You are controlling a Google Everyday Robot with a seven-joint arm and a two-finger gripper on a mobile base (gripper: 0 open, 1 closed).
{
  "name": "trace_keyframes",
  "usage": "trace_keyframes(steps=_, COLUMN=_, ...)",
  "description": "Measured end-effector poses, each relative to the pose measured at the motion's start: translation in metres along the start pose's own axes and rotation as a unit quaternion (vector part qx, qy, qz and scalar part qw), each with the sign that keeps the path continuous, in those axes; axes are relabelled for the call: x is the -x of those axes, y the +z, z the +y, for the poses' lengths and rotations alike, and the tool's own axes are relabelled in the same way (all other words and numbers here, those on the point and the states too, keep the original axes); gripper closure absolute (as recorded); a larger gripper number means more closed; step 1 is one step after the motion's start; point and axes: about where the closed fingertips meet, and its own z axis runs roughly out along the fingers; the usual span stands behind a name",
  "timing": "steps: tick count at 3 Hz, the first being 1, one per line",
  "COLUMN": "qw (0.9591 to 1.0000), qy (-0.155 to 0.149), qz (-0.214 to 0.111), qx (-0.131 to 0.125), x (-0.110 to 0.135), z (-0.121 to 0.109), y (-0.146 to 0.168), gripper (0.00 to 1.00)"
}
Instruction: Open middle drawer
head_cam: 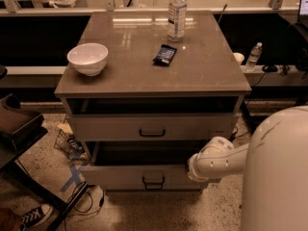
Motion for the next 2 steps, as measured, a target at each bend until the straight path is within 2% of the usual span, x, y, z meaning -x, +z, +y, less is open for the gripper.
trace_keyframes(steps=1, qw=1.0, qy=0.0, qz=0.0, qx=0.0, x=0.0, z=0.0, y=0.0, gripper=0.18)
trace_keyframes(steps=2, qw=1.0, qy=0.0, qz=0.0, qx=0.0, x=0.0, z=0.0001, y=0.0001, gripper=0.0)
